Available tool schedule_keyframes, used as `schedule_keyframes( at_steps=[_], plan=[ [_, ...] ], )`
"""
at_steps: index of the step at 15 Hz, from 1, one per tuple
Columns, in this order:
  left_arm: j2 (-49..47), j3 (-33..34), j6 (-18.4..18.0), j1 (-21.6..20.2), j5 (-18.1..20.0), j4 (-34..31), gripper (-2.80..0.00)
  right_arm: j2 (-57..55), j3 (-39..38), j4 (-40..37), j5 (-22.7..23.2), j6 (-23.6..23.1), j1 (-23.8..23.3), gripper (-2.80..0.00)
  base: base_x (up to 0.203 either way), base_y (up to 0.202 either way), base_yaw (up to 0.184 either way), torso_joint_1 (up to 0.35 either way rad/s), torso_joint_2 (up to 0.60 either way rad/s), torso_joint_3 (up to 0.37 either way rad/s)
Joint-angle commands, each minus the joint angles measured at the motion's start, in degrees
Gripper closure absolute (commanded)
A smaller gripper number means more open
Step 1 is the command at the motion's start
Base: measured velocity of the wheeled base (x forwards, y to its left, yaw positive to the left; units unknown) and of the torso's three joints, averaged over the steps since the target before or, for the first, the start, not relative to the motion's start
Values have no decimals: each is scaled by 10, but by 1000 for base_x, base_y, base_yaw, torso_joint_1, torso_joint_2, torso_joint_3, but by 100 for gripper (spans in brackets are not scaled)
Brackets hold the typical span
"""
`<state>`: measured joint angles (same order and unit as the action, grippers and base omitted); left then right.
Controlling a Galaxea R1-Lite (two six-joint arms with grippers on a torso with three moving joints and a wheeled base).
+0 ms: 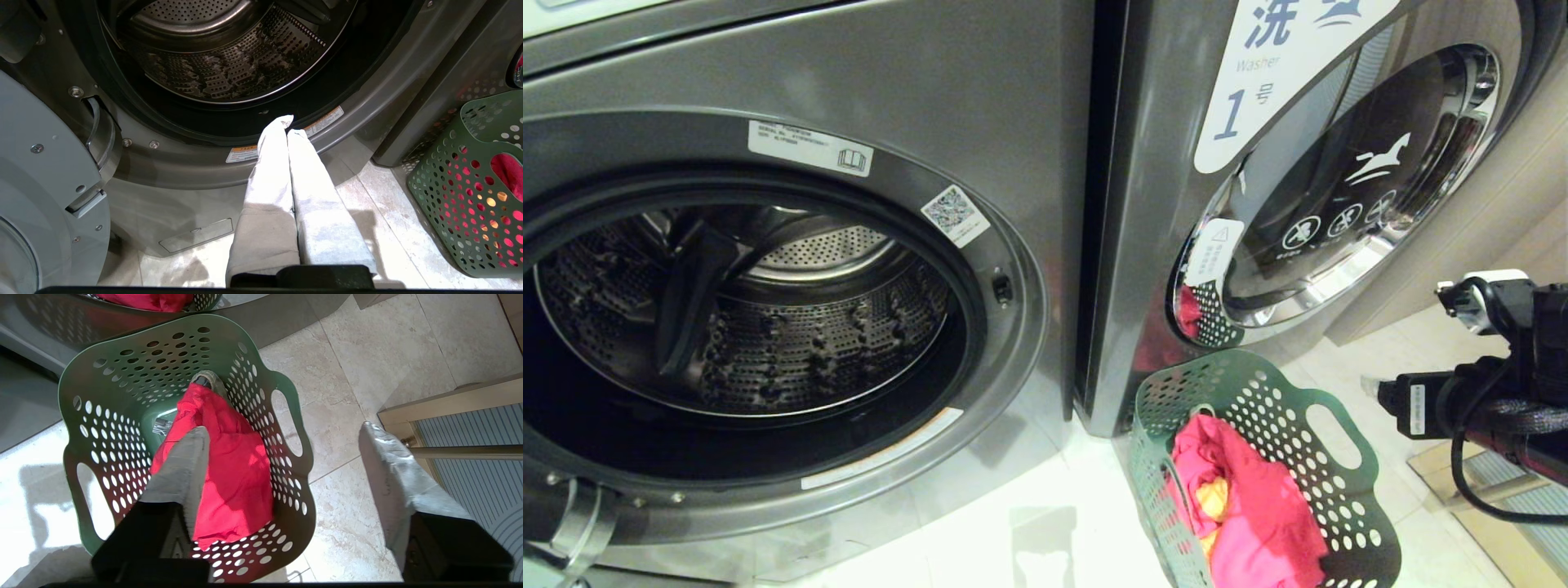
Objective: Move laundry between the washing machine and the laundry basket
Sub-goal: Close the washing machine door with the left hand
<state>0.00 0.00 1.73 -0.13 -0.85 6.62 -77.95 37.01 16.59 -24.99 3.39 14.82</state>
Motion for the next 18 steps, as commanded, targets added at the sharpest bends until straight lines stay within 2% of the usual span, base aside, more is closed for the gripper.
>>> schedule_keyframes(
  at_steps=[1, 3, 4, 9, 13, 18],
  plan=[
    [0, 23, 0, 0, 0, 1, 0, 11, -4, 1, -1, 0, 1, -280, 0, 0, 0, 0, 0, 0],
    [0, 23, 0, 0, 0, 1, 0, 20, -5, 1, -1, 0, 1, -280, 0, 0, 0, 0, 0, 0],
    [0, 23, 0, 0, 0, 1, 0, 26, -6, 1, -1, 0, 2, 0, 0, 0, 0, 0, 0, 0],
    [0, 23, 0, 0, 0, 1, 0, 57, -31, 0, -4, -10, 1, 0, 0, 0, 0, 0, 0, 0],
    [0, 23, 0, 0, 0, 1, 0, 104, -71, 0, -4, -65, 1, 0, 0, 0, 0, 0, 0, 0],
    [0, 23, 0, 0, 0, 1, 0, 119, -80, 0, -2, -69, 1, 0, 0, 0, 0, 0, 0, 0]
  ],
)
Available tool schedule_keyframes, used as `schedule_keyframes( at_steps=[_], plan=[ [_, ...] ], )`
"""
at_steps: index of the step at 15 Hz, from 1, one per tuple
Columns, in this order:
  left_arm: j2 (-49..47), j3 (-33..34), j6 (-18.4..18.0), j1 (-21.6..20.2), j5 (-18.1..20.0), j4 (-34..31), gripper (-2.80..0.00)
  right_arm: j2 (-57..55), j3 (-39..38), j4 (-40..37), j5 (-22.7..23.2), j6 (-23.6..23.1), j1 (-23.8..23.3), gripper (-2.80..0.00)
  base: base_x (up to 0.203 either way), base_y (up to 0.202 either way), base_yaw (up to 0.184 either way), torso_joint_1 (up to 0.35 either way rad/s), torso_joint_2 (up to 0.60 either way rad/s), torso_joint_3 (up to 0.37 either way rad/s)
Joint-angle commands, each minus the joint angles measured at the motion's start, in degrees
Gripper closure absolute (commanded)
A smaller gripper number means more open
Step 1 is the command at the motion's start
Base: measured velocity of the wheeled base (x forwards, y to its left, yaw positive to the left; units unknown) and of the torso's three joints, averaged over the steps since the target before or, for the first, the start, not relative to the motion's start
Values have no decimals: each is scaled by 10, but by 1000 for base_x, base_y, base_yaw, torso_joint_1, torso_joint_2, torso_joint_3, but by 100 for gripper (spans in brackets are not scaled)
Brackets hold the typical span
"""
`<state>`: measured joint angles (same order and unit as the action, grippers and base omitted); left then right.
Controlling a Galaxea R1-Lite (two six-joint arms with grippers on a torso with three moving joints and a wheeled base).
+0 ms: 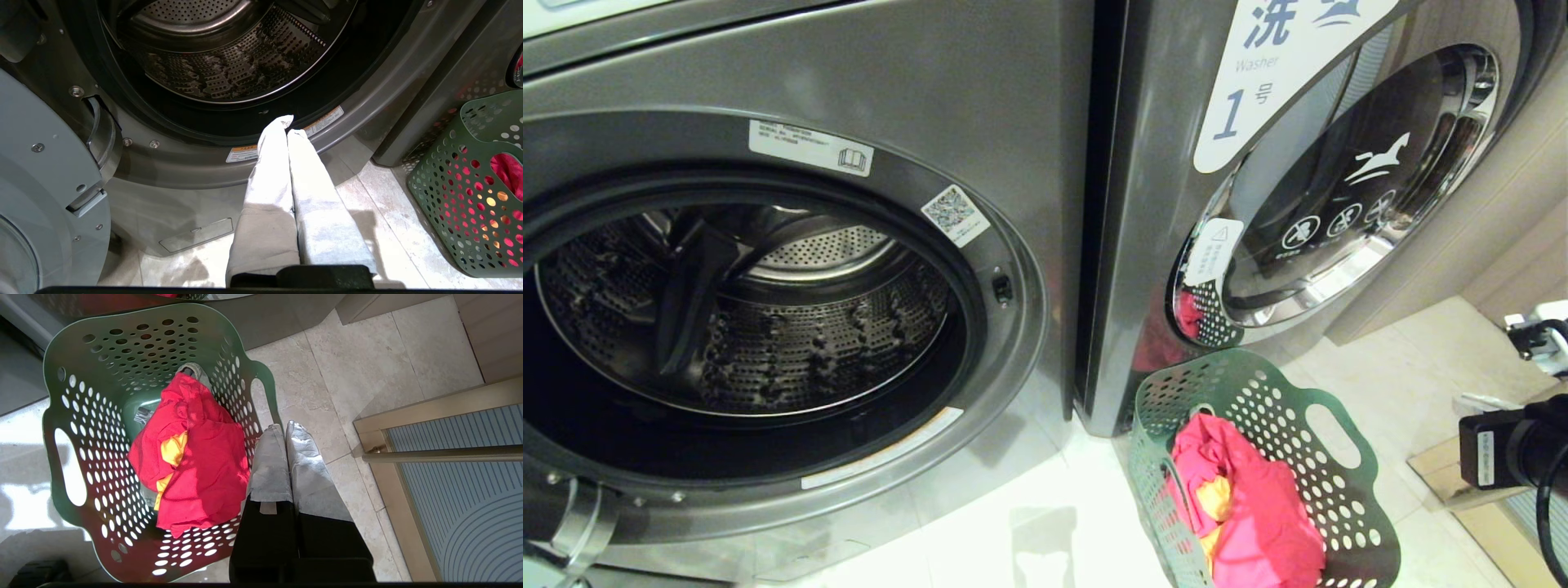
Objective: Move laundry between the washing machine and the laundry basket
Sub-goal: Close the washing machine door with the left hand
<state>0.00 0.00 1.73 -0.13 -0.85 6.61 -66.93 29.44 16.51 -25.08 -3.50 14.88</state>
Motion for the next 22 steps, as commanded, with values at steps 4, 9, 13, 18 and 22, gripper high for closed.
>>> schedule_keyframes(
  at_steps=[4, 9, 13, 18, 22],
  plan=[
    [0, 23, 0, 0, 0, 1, 0, 13, -13, 2, -1, 2, 1, 0, 0, 0, 0, 0, 0, 0],
    [0, 23, 0, 0, 0, 1, 0, 22, -21, 1, -1, 2, 1, 0, 0, -7, 146, 3, 3, 1],
    [0, 23, 0, 0, 0, 1, 0, 26, -28, 2, -1, 2, 1, 0, 1, -10, 172, 0, 1, 3],
    [0, 23, 0, 0, 0, 1, 0, 27, -34, 2, -1, 0, 1, 0, 1, -8, 168, 0, 1, -1],
    [0, 23, 0, 0, 0, 1, 0, 41, -52, 2, -1, 0, 1, 0, 0, -1, 53, 1, -1, -1]
  ],
)
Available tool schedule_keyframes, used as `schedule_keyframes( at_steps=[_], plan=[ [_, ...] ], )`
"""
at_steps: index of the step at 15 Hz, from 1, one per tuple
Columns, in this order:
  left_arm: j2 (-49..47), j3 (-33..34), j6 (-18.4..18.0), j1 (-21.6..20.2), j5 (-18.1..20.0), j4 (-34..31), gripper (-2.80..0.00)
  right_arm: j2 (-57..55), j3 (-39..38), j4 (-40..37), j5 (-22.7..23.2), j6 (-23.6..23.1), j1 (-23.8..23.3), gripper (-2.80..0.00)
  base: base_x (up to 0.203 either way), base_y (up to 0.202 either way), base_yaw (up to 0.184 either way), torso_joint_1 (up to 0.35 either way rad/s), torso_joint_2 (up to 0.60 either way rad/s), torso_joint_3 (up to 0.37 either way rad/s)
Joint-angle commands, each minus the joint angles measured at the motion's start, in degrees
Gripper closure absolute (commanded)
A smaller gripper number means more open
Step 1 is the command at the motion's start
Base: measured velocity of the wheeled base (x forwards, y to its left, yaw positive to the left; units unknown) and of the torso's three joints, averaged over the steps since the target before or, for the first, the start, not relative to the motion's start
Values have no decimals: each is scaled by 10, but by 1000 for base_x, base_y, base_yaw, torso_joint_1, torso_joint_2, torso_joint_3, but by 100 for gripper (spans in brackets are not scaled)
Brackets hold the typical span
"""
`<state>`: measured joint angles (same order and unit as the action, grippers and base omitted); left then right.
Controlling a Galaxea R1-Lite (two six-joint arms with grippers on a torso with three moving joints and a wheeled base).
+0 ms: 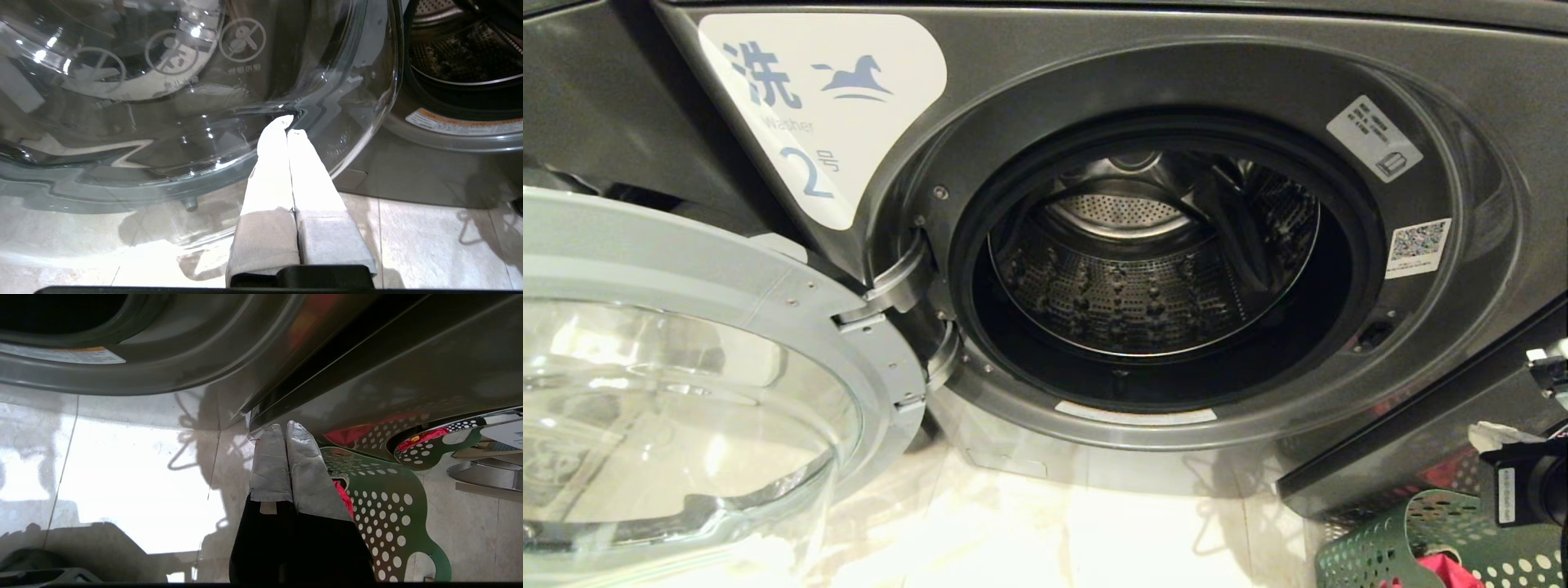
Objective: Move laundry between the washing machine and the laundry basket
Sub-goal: Close the washing machine door with the left hand
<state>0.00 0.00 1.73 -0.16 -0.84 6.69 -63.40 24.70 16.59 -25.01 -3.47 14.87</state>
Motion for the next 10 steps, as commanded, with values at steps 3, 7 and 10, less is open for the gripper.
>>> schedule_keyframes(
  at_steps=[3, 7, 10],
  plan=[
    [0, 23, 0, 0, 0, 0, 0, 14, -7, 0, -1, 0, 1, 0, 0, 0, 0, 0, 0, 0],
    [0, 23, 0, 0, 0, 0, 0, 19, -11, 1, -1, 0, 1, 0, 0, 0, 0, 0, 0, 0],
    [0, 23, 0, 0, 0, 0, 0, 33, -25, 0, -1, -2, 1, 0, -40, 0, 2, 3, 0, -1]
  ],
)
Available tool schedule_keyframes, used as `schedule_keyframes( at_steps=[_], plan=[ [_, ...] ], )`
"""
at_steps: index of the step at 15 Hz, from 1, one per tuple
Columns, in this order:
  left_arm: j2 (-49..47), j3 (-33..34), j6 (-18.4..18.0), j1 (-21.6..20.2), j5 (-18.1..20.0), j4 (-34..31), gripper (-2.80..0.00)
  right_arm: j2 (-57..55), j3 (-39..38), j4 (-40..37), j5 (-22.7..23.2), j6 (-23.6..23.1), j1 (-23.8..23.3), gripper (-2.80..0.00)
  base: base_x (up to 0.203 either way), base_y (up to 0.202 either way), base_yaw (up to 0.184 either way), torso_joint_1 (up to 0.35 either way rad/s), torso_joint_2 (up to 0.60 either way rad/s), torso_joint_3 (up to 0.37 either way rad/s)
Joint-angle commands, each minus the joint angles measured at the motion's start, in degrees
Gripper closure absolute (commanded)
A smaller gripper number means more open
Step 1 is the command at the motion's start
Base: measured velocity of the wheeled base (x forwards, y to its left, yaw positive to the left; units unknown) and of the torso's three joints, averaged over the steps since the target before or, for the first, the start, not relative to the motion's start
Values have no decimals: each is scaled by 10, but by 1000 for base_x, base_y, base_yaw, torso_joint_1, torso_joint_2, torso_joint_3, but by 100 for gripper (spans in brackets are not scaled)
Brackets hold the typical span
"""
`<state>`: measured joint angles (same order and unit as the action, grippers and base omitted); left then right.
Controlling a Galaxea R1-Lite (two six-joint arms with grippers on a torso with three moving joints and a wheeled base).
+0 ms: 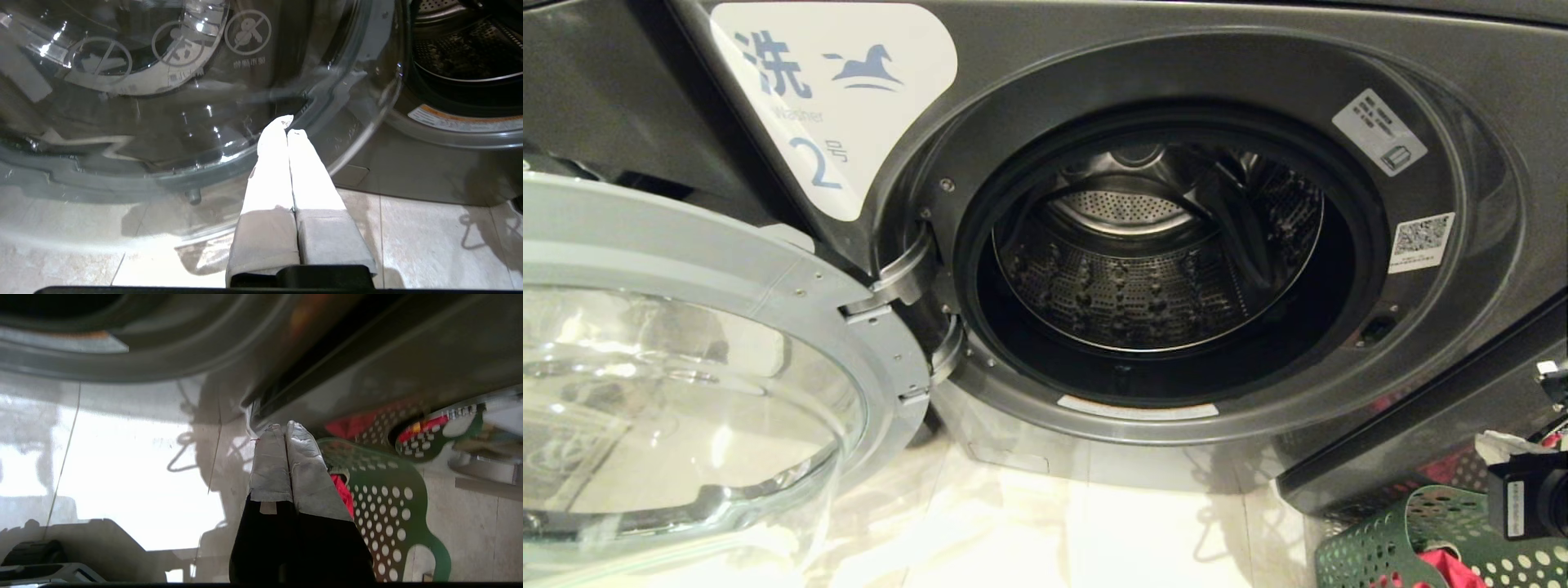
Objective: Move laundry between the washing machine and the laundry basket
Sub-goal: Close the washing machine door with the left hand
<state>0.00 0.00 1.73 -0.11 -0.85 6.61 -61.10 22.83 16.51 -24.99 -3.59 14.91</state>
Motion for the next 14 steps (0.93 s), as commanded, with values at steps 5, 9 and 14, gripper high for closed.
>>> schedule_keyframes(
  at_steps=[5, 9, 14],
  plan=[
    [0, 23, 0, -1, 0, 1, 0, 64, -53, -2, -2, -24, 0, 0, -191, 0, 0, 1, 1, 0],
    [0, 23, 0, -1, 0, 1, 0, 107, -109, -2, 11, -18, -66, 0, -193, 0, 2, 1, -1, 2],
    [0, 23, 0, -1, 0, 1, 0, 229, -177, 0, 35, -5, -114, 0, -84, 0, 1, 0, -1, 3]
  ],
)
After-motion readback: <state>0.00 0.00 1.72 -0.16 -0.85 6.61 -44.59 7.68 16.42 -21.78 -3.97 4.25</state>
